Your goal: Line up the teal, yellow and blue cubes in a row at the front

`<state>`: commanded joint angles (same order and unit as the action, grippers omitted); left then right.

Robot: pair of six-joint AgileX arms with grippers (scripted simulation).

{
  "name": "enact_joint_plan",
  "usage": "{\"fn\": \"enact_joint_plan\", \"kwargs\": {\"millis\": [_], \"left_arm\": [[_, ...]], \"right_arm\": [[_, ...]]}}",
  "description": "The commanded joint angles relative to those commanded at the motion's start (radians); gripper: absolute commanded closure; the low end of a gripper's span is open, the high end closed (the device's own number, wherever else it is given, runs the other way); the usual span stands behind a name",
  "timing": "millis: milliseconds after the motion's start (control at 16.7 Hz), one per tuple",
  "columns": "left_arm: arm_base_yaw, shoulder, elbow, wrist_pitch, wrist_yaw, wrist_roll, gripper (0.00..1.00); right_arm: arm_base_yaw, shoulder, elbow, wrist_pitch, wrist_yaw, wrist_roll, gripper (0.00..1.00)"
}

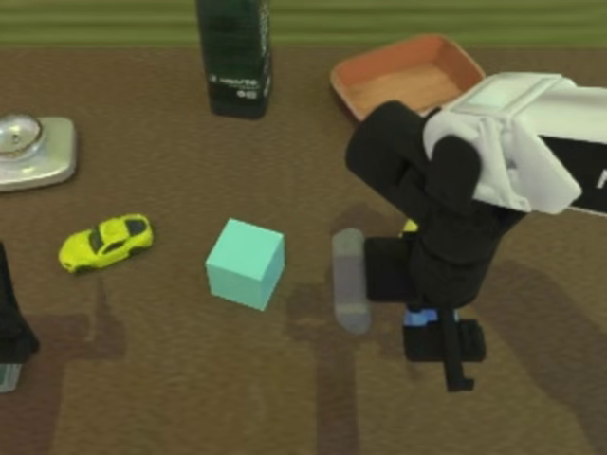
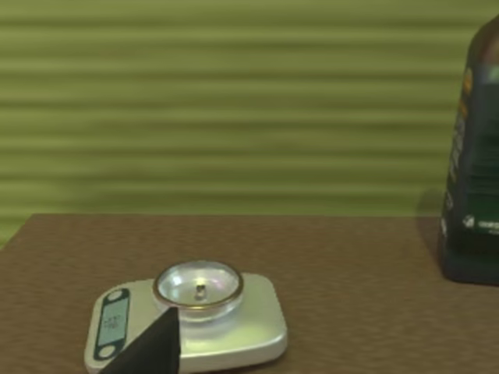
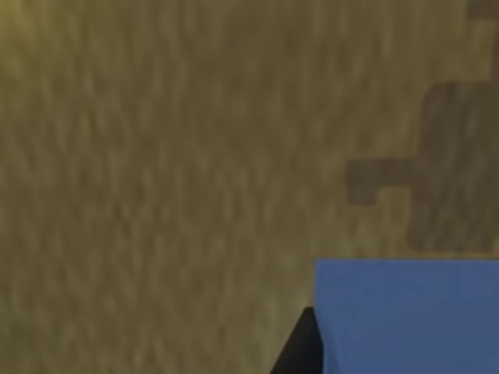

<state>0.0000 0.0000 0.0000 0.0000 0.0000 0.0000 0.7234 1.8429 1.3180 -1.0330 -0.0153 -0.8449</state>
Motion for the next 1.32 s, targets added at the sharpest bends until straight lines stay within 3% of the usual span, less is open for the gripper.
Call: {"fn": "enact_joint_plan", "kwargs": {"millis": [240,660,960,1320], "left_arm": [[0.0,0.0,0.0,0.0,0.0,0.0,0.0],[0.0,0.0,0.0,0.0,0.0,0.0,0.0],[0.0,0.0,0.0,0.0,0.0,0.0,0.0],[0.0,0.0,0.0,0.0,0.0,0.0,0.0]], "right_arm": [[-0.002,0.011,-0.009,0.015,-0.001,0.002,1.0],[0.0,0.098,-0.15,0.252,0.0,0.004,1.0],[0.001,0.105,-0.16,0.265,0.001,0.003,1.0],[0.001,0.105,-0.16,0.265,0.001,0.003,0.55]]}}
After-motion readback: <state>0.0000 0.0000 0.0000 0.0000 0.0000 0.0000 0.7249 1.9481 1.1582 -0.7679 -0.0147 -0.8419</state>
